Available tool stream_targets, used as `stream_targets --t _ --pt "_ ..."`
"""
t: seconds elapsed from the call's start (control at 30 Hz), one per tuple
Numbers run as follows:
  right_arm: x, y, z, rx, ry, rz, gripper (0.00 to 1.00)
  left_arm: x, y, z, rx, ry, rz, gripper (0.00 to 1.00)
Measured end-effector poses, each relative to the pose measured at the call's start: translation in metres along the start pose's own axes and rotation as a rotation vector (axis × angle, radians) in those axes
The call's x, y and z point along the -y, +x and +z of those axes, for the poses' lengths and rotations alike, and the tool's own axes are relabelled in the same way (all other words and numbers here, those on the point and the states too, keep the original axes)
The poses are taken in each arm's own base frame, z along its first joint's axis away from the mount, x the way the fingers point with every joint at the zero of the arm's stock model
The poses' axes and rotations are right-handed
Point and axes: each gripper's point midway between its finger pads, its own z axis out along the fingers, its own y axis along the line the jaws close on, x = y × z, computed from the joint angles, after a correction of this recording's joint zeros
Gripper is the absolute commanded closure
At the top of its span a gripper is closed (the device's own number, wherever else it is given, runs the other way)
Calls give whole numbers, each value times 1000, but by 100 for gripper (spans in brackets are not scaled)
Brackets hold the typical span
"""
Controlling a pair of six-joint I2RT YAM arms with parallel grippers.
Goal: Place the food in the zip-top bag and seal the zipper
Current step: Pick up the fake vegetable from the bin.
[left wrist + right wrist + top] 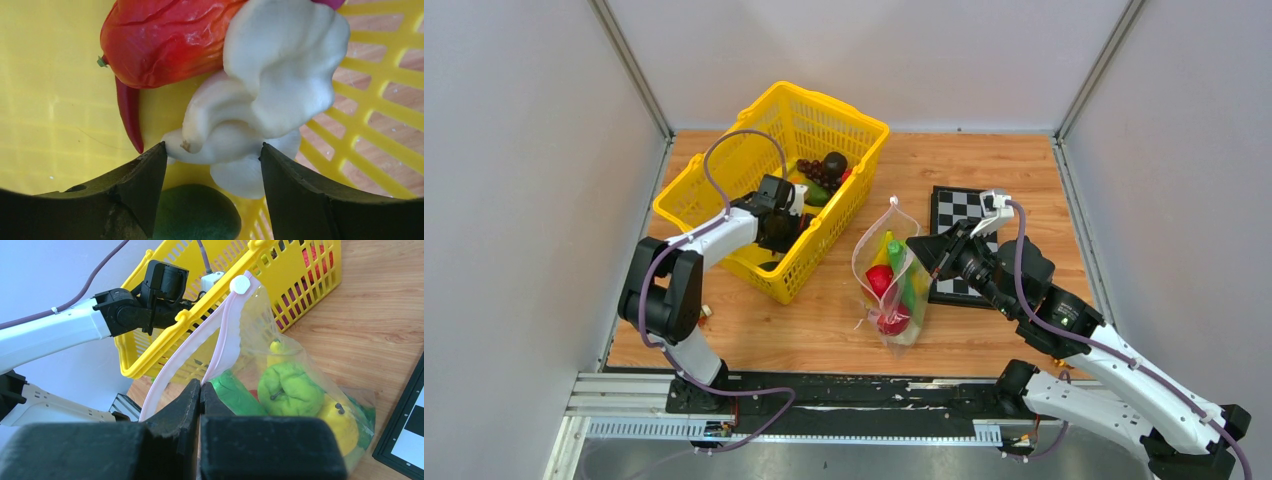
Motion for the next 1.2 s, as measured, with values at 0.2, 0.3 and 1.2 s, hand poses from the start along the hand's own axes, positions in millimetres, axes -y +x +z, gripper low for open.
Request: stream_targets --t 0.2,0.3,1.2 --pt "0 0 1 -2 1 0 100 -6 -2 7 37 -30 -10 28" --pt "1 1 2 -4 4 -1 100 -6 -1 9 40 -32 -12 38" --pt "1 1 2 -4 4 -1 100 -1 -4 -40 76 -25 -9 100"
